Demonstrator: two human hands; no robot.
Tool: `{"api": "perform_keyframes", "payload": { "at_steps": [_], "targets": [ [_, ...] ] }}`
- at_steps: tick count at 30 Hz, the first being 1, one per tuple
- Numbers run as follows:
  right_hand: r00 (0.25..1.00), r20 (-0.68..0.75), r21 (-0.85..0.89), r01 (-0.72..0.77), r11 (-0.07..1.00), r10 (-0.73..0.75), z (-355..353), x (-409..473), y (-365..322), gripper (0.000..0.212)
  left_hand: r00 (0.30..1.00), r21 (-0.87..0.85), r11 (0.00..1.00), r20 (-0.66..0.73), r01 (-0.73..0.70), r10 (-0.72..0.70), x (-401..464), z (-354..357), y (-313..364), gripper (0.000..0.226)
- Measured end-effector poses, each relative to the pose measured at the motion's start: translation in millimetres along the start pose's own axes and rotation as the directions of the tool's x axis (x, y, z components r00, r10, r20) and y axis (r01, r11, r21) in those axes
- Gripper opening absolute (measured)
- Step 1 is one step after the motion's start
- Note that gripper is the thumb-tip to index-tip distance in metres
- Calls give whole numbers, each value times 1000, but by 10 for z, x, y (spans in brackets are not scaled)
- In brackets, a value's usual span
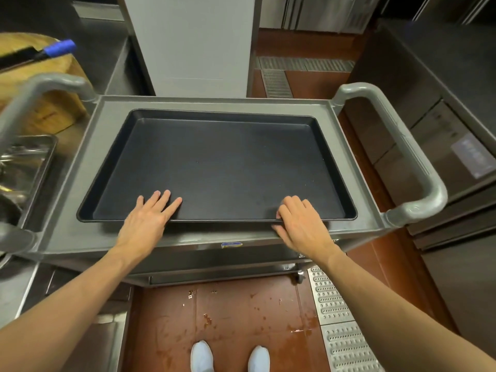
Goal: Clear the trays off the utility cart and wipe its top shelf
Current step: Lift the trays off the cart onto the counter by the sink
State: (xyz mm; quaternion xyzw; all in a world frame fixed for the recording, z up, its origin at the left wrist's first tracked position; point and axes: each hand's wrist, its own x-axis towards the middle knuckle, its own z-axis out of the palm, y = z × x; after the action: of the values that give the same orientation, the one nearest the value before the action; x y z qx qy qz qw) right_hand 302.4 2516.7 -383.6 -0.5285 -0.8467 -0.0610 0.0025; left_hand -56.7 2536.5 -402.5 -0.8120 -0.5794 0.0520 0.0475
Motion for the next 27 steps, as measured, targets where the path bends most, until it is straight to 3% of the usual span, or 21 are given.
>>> {"api": "perform_keyframes", "payload": {
  "at_steps": [2, 4, 6, 11, 14, 21, 27],
  "targets": [
    [997, 40, -51, -64, 997, 66, -5, 55, -34, 39, 999, -8, 1000, -43, -21, 20, -17, -28, 9, 83],
    [985, 81, -49, -150, 987, 154, -13, 109, -59, 71, 994, -24, 999, -110, -31, 28, -33, -55, 25, 81],
    [981, 85, -47, -172, 984, 175, -48, 144, -70, 86, 985, -62, 998, -171, -18, 7, -42, -96, 15, 79],
    [982, -8, 51, -187, 981, 188, -243, 230, -26, 78, 930, -129, 989, -367, -69, 17, -54, -381, -70, 64],
    [985, -101, 54, -135, 989, 140, -427, 302, -27, 71, 909, -142, 988, -416, -66, 1, -148, -571, -151, 58],
    [938, -345, 34, 31, 999, -18, -1063, 592, -181, 59, 865, -134, 988, -482, 80, -135, -596, -1120, -384, 51],
    [823, -527, 8, 255, 967, -213, -1465, 783, -639, 37, 775, -91, 962, -576, 257, -262, -1527, -1561, -465, 49]
  ]
}}
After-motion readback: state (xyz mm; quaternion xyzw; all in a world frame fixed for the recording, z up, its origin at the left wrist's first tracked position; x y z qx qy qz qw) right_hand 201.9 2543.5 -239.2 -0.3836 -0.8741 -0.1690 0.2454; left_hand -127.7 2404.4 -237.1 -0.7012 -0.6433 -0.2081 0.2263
